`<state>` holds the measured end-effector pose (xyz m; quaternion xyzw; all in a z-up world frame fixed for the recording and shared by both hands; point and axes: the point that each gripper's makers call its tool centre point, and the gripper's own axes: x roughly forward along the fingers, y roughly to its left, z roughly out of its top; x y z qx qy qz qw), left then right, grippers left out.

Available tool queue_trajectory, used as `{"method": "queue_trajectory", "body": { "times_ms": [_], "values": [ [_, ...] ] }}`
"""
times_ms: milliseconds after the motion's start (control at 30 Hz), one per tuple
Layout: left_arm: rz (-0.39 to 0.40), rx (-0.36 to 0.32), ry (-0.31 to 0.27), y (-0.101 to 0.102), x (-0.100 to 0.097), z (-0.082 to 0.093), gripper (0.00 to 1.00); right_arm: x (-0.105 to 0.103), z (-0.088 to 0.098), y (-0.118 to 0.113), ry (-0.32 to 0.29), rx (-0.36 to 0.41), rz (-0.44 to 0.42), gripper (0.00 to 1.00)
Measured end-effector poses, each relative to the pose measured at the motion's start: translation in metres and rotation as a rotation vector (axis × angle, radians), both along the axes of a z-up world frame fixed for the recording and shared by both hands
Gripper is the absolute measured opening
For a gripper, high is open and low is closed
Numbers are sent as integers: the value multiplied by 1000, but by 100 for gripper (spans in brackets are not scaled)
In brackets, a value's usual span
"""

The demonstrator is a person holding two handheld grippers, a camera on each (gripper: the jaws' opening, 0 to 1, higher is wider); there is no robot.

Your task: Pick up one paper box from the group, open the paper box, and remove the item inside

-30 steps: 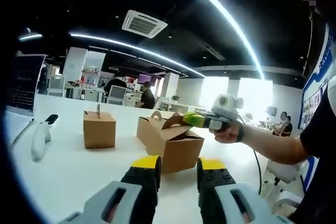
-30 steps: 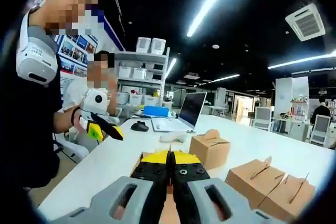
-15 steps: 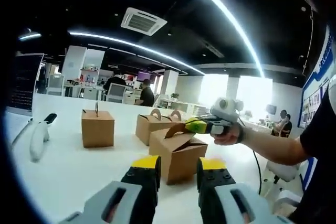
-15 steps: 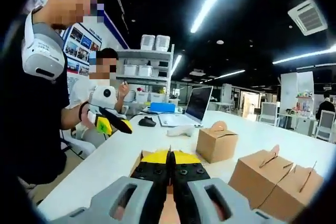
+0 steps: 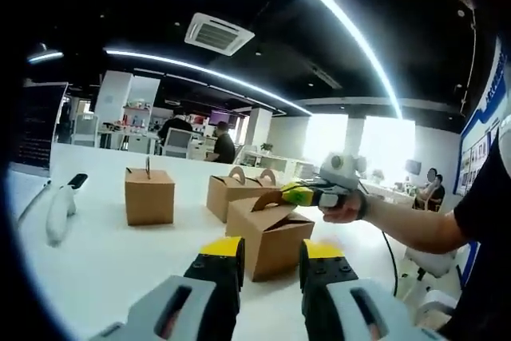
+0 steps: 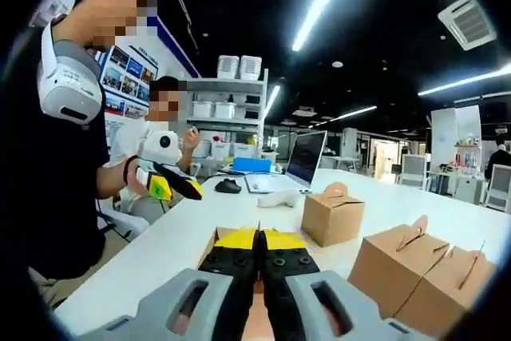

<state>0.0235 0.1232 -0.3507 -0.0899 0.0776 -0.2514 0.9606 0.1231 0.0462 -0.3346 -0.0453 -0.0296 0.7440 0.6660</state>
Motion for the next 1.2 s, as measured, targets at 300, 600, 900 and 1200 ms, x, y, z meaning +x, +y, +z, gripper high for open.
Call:
{"method": "queue_trajectory", "body": {
  "times_ms": [300,600,900,1200],
  "values": [
    [16,3,-10,7,-1,4,30,-1,0,7,10,-3,40,3],
    [1,0,-9,2,1,2,29,-2,-7,6,14,-48,57,3],
    [2,10,3,7,0,1,29,5,-7,7,9,-60,54,3],
    [28,4,9,13,1,-1,29,9,-10,3,14,-61,52,3]
  ]
}}
